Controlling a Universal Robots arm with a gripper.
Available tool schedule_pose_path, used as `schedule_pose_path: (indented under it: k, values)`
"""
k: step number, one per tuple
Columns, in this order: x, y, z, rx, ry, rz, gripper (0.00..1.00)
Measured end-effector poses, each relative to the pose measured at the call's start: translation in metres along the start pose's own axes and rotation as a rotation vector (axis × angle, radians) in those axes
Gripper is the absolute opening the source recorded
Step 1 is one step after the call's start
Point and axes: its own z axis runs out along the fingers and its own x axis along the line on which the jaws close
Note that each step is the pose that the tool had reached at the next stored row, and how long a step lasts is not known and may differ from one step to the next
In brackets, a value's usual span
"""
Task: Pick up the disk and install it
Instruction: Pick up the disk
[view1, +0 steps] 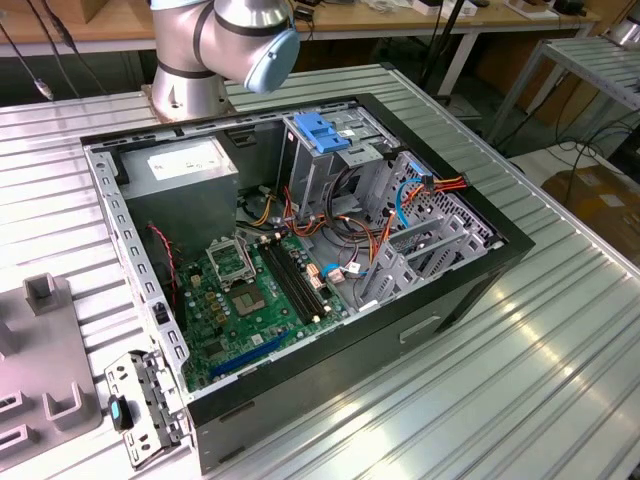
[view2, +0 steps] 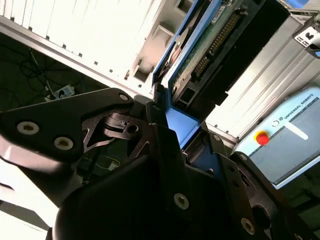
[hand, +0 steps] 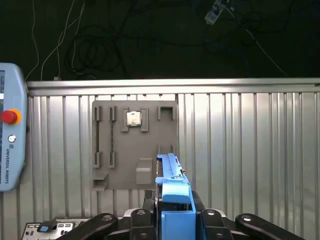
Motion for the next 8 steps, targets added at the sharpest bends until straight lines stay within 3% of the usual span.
schedule_pose_path:
  k: [1,8]
  values:
    - [-0.0001,-0.0176,-0.0001,-0.0009,-0.0001,0.0,0.37]
    - [-0.0001,-0.0353,-0.0003,-0.0012,-0.0001,0.0,0.37]
